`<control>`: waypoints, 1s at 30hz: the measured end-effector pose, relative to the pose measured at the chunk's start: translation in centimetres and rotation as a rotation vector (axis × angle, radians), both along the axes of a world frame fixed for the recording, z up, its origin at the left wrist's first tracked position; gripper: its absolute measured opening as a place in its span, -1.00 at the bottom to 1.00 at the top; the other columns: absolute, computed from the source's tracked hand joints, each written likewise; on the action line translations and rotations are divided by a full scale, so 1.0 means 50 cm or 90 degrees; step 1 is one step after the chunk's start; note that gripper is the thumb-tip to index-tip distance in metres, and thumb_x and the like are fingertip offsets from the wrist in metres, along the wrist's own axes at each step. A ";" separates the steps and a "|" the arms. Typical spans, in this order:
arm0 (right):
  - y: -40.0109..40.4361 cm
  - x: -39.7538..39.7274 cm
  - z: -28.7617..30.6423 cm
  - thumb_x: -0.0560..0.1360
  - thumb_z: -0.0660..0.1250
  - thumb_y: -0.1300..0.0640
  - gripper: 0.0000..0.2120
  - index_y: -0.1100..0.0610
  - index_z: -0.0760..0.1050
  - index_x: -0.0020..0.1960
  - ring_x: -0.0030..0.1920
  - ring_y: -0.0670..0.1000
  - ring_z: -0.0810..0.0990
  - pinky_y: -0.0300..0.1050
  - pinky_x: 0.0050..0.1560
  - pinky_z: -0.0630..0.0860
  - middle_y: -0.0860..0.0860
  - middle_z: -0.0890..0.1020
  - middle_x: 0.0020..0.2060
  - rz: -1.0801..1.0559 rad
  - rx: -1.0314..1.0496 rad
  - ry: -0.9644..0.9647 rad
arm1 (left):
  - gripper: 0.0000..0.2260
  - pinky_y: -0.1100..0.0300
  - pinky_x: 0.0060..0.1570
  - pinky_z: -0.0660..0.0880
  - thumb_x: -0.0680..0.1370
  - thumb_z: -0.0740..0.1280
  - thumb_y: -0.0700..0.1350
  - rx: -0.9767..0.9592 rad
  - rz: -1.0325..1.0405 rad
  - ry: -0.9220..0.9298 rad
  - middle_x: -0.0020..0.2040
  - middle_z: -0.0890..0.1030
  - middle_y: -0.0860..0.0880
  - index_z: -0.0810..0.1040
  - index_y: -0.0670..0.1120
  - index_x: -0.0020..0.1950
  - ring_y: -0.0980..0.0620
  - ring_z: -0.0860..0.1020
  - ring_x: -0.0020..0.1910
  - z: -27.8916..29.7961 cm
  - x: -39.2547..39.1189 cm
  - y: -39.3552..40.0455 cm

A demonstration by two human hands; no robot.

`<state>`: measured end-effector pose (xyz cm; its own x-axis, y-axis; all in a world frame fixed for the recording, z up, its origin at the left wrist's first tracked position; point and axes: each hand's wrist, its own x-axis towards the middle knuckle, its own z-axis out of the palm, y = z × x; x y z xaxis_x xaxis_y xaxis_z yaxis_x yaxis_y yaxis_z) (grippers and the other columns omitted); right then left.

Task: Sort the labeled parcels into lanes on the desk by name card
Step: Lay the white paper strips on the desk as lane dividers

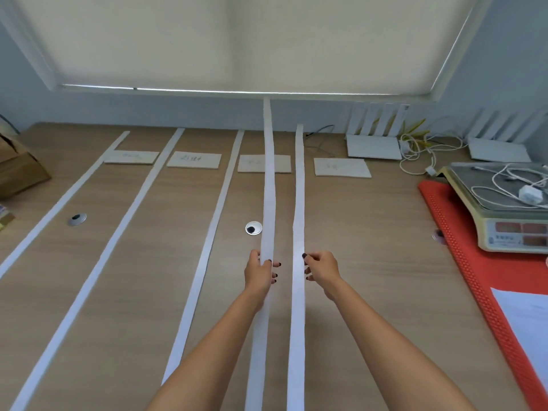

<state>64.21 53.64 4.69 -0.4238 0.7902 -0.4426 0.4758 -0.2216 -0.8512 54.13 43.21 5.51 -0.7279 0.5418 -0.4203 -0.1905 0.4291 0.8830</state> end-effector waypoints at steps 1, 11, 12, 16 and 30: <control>0.009 0.020 -0.007 0.57 0.16 0.28 -0.80 0.24 0.57 0.01 -0.38 -0.06 0.48 -0.29 -0.45 0.43 0.03 0.55 -0.28 0.002 -0.003 -0.012 | -0.82 0.30 -0.39 0.43 0.53 0.09 -0.28 0.001 -0.001 0.000 -0.14 0.61 -0.01 0.36 -0.06 0.04 0.06 0.48 -0.33 0.000 0.019 0.009; 0.052 0.071 -0.050 0.58 0.15 0.29 -0.80 0.28 0.55 0.01 -0.40 -0.09 0.48 -0.39 -0.56 0.39 0.00 0.52 -0.34 -0.015 -0.024 -0.047 | -0.83 0.32 -0.37 0.45 0.56 0.10 -0.25 -0.012 -0.006 0.031 -0.17 0.58 0.03 0.36 -0.01 0.07 0.08 0.48 -0.31 -0.012 0.059 0.041; 0.056 0.068 -0.051 0.58 0.16 0.29 -0.80 0.28 0.55 0.02 -0.40 -0.09 0.48 -0.38 -0.55 0.39 0.00 0.52 -0.34 -0.018 -0.027 -0.048 | -0.83 0.32 -0.37 0.44 0.57 0.10 -0.25 -0.013 -0.004 0.035 -0.16 0.59 0.02 0.36 -0.02 0.08 0.07 0.48 -0.31 -0.014 0.055 0.043; 0.076 0.053 -0.062 0.57 0.15 0.30 -0.78 0.31 0.56 0.06 -0.39 -0.08 0.49 -0.35 -0.51 0.42 0.01 0.54 -0.32 -0.018 -0.028 -0.065 | -0.83 0.30 -0.36 0.44 0.56 0.10 -0.26 -0.014 0.002 0.034 -0.12 0.60 -0.02 0.37 -0.05 0.08 0.06 0.48 -0.30 -0.018 0.041 0.051; 0.079 0.062 -0.002 0.52 0.27 0.05 -0.83 0.06 0.61 -0.03 -0.29 -0.05 0.52 -0.20 -0.27 0.38 -0.02 0.64 -0.12 -0.005 -0.092 0.107 | -0.78 0.29 -0.43 0.47 0.59 0.02 -0.21 0.066 -0.033 -0.041 -0.19 0.62 -0.06 0.44 -0.07 0.03 0.03 0.49 -0.40 -0.006 0.114 0.112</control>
